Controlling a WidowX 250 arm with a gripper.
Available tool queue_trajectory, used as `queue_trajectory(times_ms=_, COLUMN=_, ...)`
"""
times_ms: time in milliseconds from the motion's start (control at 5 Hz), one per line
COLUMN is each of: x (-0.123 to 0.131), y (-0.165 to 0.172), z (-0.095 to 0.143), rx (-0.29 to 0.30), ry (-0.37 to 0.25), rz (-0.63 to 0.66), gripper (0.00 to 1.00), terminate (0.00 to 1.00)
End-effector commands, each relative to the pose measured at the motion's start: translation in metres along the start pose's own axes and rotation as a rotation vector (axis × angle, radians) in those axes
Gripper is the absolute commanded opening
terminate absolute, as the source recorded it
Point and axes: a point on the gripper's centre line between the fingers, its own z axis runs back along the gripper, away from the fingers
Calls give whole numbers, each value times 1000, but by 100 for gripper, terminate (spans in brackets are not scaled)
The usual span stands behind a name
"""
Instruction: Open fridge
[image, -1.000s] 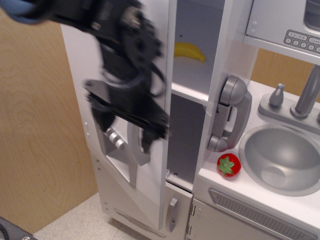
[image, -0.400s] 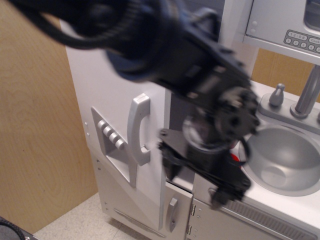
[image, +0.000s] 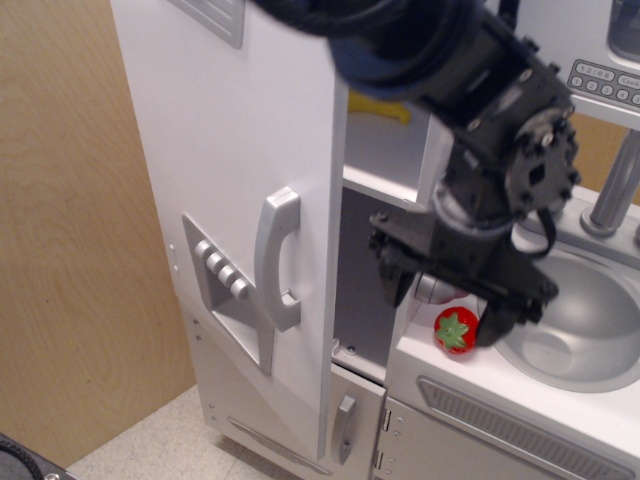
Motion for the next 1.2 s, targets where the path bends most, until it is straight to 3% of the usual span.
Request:
queue_trajectory(times_ms=0, x=21, y=23, z=6, rx=23, ry=0, rz=49, gripper=100, terminate=0)
queue_trajectory(times_ms=600, x=-42, y=54, z=26, rx=10, ry=53, rz=-66, gripper=100, terminate=0)
queue_trajectory(times_ms=800, x=-66, y=79, z=32, rx=19, ry=65, rz=-81, gripper=100, terminate=0)
queue_trajectory(times_ms=1000, x=-83, y=114, z=34, rx=56, ry=38, rz=-67, gripper=100, terminate=0)
